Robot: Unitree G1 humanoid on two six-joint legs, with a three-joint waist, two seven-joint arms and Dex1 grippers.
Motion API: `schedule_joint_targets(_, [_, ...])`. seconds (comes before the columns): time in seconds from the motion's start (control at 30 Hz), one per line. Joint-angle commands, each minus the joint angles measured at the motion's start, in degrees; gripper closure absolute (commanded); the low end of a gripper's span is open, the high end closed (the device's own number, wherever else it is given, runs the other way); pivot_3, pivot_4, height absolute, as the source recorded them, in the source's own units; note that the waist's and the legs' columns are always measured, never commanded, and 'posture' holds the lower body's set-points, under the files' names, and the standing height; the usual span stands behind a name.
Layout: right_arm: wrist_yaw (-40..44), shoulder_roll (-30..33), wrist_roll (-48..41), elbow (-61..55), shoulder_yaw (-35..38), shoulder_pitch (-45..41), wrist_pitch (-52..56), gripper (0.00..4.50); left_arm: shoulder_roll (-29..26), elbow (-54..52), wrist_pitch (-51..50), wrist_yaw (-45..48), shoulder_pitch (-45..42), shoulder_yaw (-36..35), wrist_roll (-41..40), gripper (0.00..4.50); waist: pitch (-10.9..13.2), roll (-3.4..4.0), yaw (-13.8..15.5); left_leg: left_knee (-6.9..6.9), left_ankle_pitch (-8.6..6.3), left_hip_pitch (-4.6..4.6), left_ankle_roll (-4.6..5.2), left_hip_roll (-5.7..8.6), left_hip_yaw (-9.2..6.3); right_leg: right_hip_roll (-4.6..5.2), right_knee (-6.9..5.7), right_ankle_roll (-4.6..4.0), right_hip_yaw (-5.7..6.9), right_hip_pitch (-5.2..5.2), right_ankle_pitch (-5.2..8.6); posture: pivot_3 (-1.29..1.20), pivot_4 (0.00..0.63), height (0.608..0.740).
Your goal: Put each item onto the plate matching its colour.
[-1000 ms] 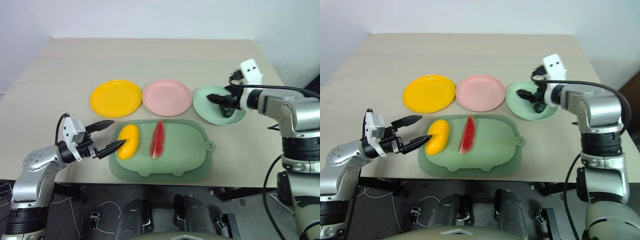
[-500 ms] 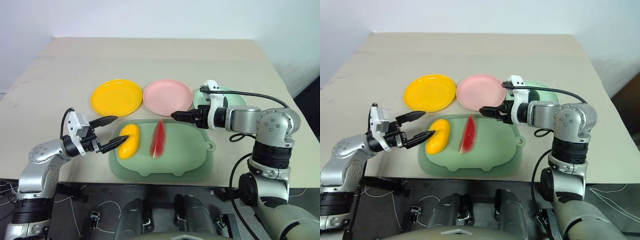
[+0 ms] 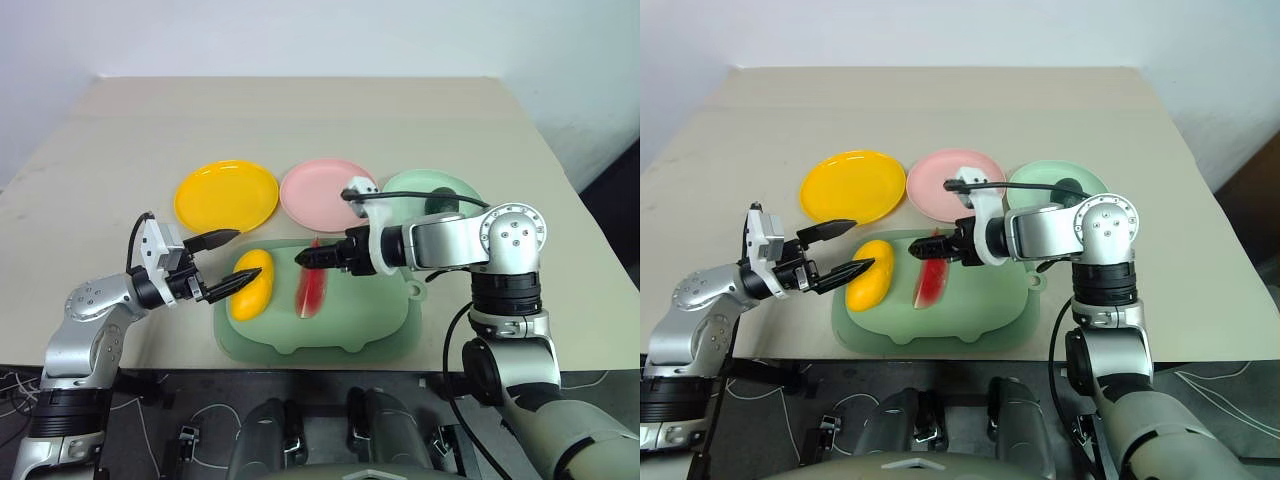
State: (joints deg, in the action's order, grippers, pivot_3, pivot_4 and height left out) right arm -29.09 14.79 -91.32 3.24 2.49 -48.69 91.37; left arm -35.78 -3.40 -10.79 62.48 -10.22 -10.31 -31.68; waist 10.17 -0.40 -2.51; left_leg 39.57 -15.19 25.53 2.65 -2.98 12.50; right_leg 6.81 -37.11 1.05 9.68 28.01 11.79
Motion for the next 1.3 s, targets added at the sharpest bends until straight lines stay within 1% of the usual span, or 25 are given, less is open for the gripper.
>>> schedule_joint_targets(0.03, [-4.41,1.23,-8.20,0.98,-4.42,-0.77,-4.03,0.03,-0.26,-1.89,0.47,-0.13,-0.01,-0.34,-0.11,0.00,0.00,0.00,-0.01,0.00,0.00,-0.02,0.00,0.00,0.00,0.00,0.00,0.00,0.00,-0.01,0.00,0.00,0.150,0.696])
schedule_joint_targets(0.17, [-7.69,1.69,-12.02,3.39,-9.75,-2.32,-7.30,0.03,-0.38,-2.85,-0.06,-0.74,0.69,-0.51,-0.34,0.00,0.00,0.00,-0.01,0.00,0.00,-0.04,0.00,0.00,0.00,-0.01,0.01,0.01,0.00,-0.03,0.00,0.00,0.150,0.696])
schedule_joint_targets(0.27, [-6.95,2.87,-8.59,3.89,-12.56,-4.44,-6.24,0.03,-0.38,-3.21,-0.25,-1.13,0.75,-0.58,-0.42,0.00,0.00,0.00,-0.02,0.00,0.00,-0.03,0.00,0.00,0.00,-0.01,0.00,0.01,-0.01,-0.03,0.00,0.00,0.150,0.696])
schedule_joint_targets(0.4, [-3.55,4.24,-0.04,2.57,-15.48,-5.80,-3.95,0.03,-0.34,-3.51,-0.23,-1.65,0.93,-0.79,-0.48,0.00,-0.01,-0.01,0.10,0.00,0.00,-0.04,0.01,0.00,0.00,-0.01,0.01,0.02,-0.01,-0.05,0.01,0.00,0.150,0.696])
schedule_joint_targets(0.63, [7.61,4.41,12.06,-3.10,-18.11,-6.22,-1.61,0.03,-0.34,-3.94,0.02,-2.31,1.86,-1.21,-0.56,0.00,-0.01,-0.01,0.01,-0.01,0.00,-0.04,0.01,-0.03,0.00,-0.01,0.02,0.02,-0.01,-0.02,0.01,0.00,0.150,0.696])
schedule_joint_targets(0.87, [20.73,4.78,23.84,-9.13,-21.01,-5.94,-3.05,0.03,-0.47,-3.09,0.89,-1.85,2.30,-1.55,-0.54,0.00,-0.01,-0.01,0.10,-0.01,-0.01,-0.03,0.00,-0.02,0.00,0.01,0.03,0.02,-0.01,-0.01,0.01,0.00,0.150,0.696])
schedule_joint_targets(1.13, [32.02,3.90,37.80,-8.55,-27.72,-7.18,-5.96,0.03,-0.73,-2.45,1.43,-1.14,2.32,-1.87,-0.42,0.00,-0.01,-0.01,0.01,-0.02,-0.01,-0.03,-0.01,-0.02,0.01,0.02,0.04,0.02,-0.01,0.03,0.01,0.00,0.150,0.696])
schedule_joint_targets(1.3, [35.71,2.98,45.35,-7.26,-30.96,-7.41,-6.53,0.03,-0.96,-2.94,1.14,-1.35,2.27,-1.98,-0.51,0.00,-0.03,-0.04,0.00,-0.03,-0.01,-0.03,-0.02,-0.03,0.01,0.02,0.04,0.01,-0.01,0.04,0.01,0.00,0.150,0.696])
